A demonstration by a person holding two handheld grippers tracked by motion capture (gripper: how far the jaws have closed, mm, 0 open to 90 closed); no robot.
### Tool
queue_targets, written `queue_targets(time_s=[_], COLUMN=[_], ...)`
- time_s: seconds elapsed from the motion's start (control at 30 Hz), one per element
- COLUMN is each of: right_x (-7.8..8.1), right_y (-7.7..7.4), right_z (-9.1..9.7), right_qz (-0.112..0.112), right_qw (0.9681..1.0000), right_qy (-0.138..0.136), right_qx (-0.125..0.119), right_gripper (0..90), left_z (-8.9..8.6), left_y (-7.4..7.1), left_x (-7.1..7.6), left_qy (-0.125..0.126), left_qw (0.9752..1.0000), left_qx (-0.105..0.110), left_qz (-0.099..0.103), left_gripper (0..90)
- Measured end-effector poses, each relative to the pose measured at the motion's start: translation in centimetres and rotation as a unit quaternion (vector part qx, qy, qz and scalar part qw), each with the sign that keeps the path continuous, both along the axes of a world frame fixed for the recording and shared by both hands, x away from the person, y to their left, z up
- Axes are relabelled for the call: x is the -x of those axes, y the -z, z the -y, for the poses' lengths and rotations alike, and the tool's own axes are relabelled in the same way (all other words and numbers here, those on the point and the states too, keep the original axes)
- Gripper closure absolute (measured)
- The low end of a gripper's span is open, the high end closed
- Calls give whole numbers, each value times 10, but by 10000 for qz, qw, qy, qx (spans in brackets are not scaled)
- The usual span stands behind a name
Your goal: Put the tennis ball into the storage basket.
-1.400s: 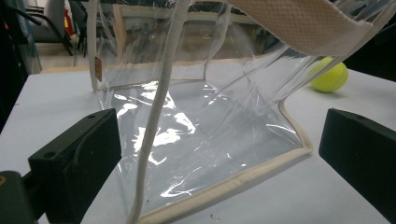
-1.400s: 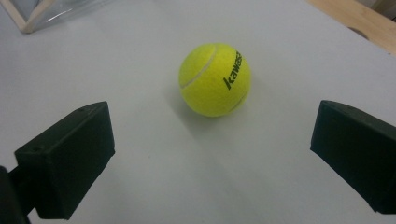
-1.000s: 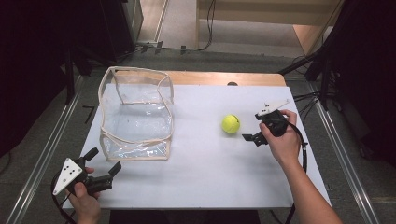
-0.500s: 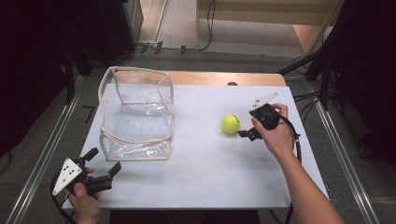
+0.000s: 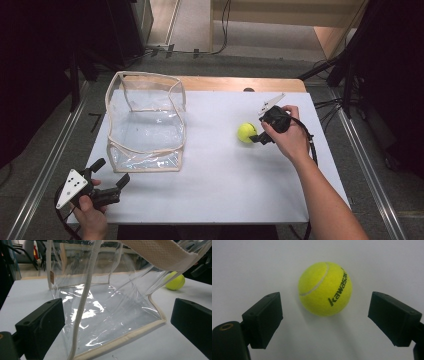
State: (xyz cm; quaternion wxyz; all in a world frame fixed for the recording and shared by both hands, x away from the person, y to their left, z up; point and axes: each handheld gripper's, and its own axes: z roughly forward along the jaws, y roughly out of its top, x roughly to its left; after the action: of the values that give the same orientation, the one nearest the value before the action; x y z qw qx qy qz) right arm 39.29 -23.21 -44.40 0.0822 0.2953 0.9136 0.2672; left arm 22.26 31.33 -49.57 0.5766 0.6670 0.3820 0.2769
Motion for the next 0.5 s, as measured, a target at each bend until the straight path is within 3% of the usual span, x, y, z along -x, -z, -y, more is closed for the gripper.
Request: queue_targets(time_s=[0.5], right_x=[-18], right_y=[10], right_z=[-20], right_qz=[-374], right_qw=[9985], right_qy=[-151], right_qx=[379], right_gripper=[102], left_z=[0], left_y=[0], left_x=[0], left_qy=[4], left_qw=[10000], left_qx=[0], left_qz=[3], left_gripper=[0])
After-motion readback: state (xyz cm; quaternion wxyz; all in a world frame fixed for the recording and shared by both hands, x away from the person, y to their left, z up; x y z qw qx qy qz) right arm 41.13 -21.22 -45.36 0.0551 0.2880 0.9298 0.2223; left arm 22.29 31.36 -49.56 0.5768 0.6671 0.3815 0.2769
